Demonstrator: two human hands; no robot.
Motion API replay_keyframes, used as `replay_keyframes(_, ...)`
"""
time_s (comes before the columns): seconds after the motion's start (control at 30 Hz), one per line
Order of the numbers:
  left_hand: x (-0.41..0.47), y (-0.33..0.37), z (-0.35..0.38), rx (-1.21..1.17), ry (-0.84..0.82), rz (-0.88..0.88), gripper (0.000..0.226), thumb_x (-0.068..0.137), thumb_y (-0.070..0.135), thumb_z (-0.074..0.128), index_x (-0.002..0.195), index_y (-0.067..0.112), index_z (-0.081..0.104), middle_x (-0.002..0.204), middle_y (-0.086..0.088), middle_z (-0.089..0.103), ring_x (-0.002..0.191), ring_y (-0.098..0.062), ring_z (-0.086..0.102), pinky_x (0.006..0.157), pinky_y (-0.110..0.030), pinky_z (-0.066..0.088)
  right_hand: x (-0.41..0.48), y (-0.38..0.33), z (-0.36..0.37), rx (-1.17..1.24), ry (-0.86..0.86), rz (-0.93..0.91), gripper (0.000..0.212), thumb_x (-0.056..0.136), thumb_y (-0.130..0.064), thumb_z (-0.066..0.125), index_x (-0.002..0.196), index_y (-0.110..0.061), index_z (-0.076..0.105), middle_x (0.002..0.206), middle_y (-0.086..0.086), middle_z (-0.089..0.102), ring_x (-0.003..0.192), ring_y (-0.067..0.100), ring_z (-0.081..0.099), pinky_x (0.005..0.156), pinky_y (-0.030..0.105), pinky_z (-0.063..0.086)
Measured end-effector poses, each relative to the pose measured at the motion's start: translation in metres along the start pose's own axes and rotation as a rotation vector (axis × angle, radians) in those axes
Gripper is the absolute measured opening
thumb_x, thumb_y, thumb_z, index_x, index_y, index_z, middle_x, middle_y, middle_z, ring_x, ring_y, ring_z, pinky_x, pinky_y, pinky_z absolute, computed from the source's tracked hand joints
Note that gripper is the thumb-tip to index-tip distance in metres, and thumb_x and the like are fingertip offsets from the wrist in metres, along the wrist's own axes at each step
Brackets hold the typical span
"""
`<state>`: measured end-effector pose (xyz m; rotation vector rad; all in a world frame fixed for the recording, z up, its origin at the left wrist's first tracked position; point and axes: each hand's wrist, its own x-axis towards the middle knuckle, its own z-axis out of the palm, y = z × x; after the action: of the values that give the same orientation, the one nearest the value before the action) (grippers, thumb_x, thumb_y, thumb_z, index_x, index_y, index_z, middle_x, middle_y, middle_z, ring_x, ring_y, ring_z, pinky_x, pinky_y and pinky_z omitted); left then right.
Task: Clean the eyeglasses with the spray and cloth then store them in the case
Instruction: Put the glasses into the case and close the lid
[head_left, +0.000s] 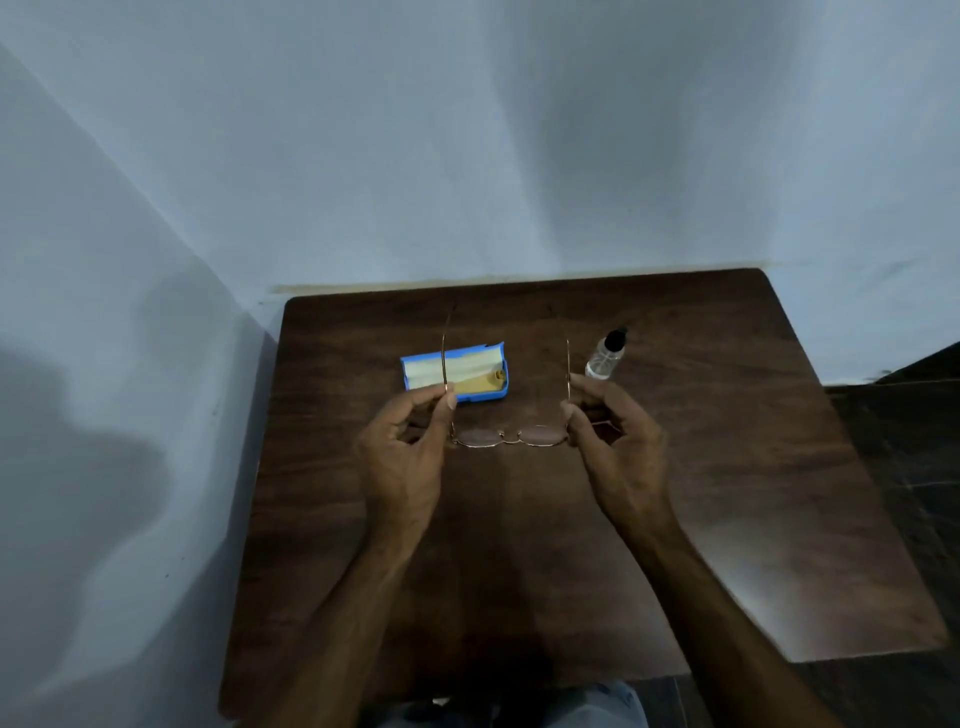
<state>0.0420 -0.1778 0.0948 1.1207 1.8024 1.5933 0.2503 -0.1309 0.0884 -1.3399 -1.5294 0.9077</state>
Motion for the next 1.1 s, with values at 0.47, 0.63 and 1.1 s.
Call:
replay_keyframes(0.47, 0.024, 0.072, 0.001, 0.033, 0.070, 0.376, 0.016, 0.094, 0.009, 0.079, 0.111, 0.009, 0.080, 0.104, 0.001, 0.077, 0.099, -0.014, 0.075, 0.085, -0.029, 0.060, 0.023, -0.059, -0.033, -0.166, -0.098, -0.382, 0.028, 0.087, 0.005, 0.076, 0.105, -0.017, 0.082, 0.093, -0.006, 0.067, 0.086, 0.010, 0.066, 0.068, 0.017, 0.048)
replay_keyframes(0.63, 0.024, 0.076, 0.007, 0.030, 0.046, 0.370, 0.017, 0.094, 0.013, 0.078, 0.110, 0.008, 0.080, 0.105, 0.001, 0.078, 0.100, -0.016, 0.076, 0.086, -0.037, 0.062, 0.029, -0.068, -0.050, -0.192, -0.227, -0.414, 0.018, 0.095, -0.013, 0.069, 0.104, -0.022, 0.082, 0.094, -0.010, 0.066, 0.086, 0.010, 0.066, 0.066, 0.023, 0.050)
replay_keyframes(1.1, 0.032, 0.078, -0.003, 0.360, -0.209, 0.496, 0.025, 0.102, 0.021, 0.068, 0.125, 0.027, 0.076, 0.105, 0.009, 0.061, 0.103, -0.016, 0.061, 0.075, -0.043, 0.056, 0.058, -0.089, -0.052, -0.035, -0.280, -0.245, 0.020, 0.085, -0.007, 0.082, 0.095, -0.021, 0.072, 0.089, -0.013, 0.073, 0.087, 0.006, 0.072, 0.074, 0.020, 0.057)
